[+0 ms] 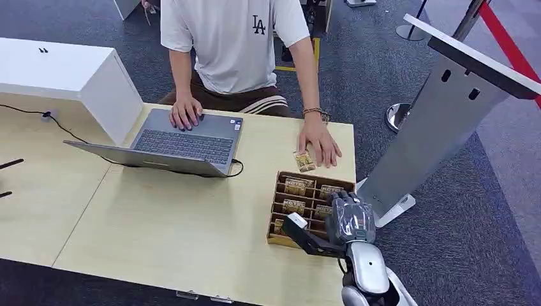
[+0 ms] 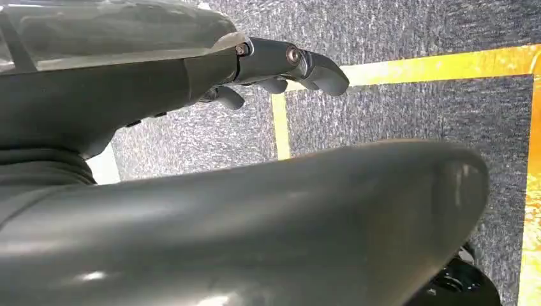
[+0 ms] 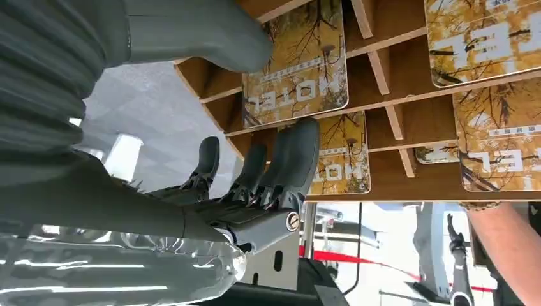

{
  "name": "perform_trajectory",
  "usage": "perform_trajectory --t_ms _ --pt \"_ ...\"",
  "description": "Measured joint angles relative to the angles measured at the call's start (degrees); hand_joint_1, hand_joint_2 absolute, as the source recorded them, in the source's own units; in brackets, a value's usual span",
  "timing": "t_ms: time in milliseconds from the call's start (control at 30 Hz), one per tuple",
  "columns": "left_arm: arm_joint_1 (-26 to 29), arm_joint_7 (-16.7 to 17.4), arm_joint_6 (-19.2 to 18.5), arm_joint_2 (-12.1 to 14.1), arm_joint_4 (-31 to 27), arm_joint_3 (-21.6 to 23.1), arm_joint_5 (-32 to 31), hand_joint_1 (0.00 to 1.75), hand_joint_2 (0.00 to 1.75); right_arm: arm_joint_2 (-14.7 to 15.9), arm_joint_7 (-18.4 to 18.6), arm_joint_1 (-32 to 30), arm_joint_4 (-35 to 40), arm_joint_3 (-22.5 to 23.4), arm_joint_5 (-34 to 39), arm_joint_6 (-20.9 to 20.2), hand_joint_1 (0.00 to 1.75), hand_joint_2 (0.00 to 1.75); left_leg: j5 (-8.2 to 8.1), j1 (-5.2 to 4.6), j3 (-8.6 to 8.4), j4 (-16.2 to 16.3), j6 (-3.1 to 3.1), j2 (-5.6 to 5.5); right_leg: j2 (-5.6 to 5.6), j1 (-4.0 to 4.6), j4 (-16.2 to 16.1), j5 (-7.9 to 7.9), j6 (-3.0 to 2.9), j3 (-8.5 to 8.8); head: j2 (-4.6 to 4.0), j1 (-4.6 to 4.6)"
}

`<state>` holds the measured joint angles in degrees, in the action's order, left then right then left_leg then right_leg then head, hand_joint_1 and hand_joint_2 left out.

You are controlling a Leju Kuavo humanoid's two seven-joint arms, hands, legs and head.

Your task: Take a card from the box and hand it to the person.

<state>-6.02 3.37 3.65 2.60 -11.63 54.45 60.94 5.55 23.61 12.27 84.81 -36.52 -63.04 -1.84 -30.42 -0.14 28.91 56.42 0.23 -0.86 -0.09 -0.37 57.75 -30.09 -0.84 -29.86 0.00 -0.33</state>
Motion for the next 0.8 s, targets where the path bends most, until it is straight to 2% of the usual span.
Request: perform_trajectory --t_ms 433,500,633,800 --pt "0.0 0.0 0.0 0.1 0.0 0.3 0.0 0.0 0.0 0.0 0.1 0.0 1.8 0.0 -0.1 0.0 0.84 1.75 0.0 0.0 0.0 0.0 0.0 0.0 0.0 0.0 0.0 0.0 0.0 0.0 0.0 -0.02" --pt "0.0 0.0 0.0 0.1 0.0 0.3 0.0 0.0 0.0 0.0 0.1 0.0 1.9 0.0 -0.1 0.0 0.91 1.75 0.0 0.0 0.0 0.0 0.0 0.0 0.0 0.0 0.0 0.0 0.0 0.0 0.0 -0.02" --pt "0.0 0.0 0.0 0.1 0.0 0.3 0.0 0.0 0.0 0.0 0.1 0.0 2.1 0.0 -0.1 0.0 0.87 1.75 0.0 0.0 0.0 0.0 0.0 0.0 0.0 0.0 0.0 0.0 0.0 0.0 0.0 -0.02" --pt "0.0 0.0 0.0 0.1 0.0 0.3 0.2 0.0 0.0 0.0 0.1 -0.1 2.1 -0.1 -0.1 -0.4 0.94 1.75 0.0 0.0 0.0 0.0 0.0 0.0 0.0 0.0 0.0 0.0 0.0 0.0 0.0 -0.04"
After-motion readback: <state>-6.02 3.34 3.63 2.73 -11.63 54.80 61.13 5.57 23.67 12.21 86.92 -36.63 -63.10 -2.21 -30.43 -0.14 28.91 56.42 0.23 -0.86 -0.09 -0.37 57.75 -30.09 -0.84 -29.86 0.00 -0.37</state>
